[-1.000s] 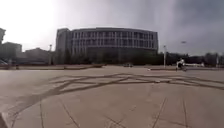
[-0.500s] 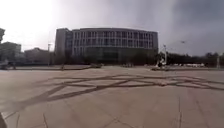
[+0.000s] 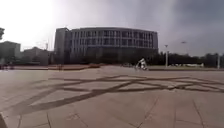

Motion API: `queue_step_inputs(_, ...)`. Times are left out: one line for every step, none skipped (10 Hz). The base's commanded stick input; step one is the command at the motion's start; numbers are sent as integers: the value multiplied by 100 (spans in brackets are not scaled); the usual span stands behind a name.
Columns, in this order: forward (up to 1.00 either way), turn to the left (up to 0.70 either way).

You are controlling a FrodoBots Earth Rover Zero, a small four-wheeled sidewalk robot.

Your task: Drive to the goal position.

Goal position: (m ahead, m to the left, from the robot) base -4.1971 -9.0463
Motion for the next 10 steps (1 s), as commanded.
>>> queue_step_inputs(100,0)
queue_step_inputs(100,0)
queue_step_inputs(100,0)
queue_step_inputs(100,0)
queue_step_inputs(100,0)
queue_step_inputs(100,0)
queue_step_inputs(100,0)
queue_step_inputs(100,0)
queue_step_inputs(100,0)
queue_step_inputs(100,0)
